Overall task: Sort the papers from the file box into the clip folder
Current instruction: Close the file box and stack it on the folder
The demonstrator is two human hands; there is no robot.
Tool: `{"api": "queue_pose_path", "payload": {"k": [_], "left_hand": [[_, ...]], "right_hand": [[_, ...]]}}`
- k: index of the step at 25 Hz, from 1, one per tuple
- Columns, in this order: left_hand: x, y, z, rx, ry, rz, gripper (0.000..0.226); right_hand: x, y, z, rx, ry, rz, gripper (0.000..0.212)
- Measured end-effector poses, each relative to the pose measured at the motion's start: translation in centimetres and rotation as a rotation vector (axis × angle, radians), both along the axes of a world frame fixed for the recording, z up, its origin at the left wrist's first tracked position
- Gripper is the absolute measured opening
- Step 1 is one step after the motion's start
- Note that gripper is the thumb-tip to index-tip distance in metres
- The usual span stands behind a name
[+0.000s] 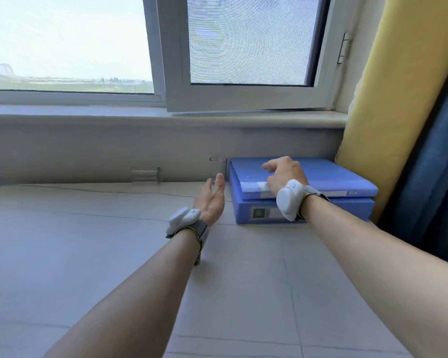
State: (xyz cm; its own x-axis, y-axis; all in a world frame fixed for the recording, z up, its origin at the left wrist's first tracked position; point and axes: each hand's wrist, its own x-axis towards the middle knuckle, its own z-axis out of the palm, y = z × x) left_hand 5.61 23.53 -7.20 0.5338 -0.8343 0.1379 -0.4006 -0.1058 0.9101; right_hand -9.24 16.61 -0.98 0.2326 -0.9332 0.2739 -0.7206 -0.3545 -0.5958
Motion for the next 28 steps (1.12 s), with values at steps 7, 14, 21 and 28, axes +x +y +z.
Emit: {"api": "queue_pose_path", "payload": {"k": [7,14,21,28], "left_hand": [[9.6,3.9,-0.9,0.041,0.02,0.371,0.055],[16.1,-0.1,-2.1,0.022,0.02,0.554,0.037],[19.5,-4.4,-2.5,0.193,-0.144,0.664,0.03],[19.3,-4.1,-2.0,0.162,-0.104,0.619,0.033]], "right_hand": [[13.2,4.1,-2.2,0.028,-0.139,0.298,0.043],[23.7,1.0,-8.3,0.126,-0.299,0.404,0.045],[29.3,-4.3,-9.3,0.136,-0.359,0.533,0.05],[29.5,-4.4,-9.4,0.106,-0.343,0.515,0.051]]}}
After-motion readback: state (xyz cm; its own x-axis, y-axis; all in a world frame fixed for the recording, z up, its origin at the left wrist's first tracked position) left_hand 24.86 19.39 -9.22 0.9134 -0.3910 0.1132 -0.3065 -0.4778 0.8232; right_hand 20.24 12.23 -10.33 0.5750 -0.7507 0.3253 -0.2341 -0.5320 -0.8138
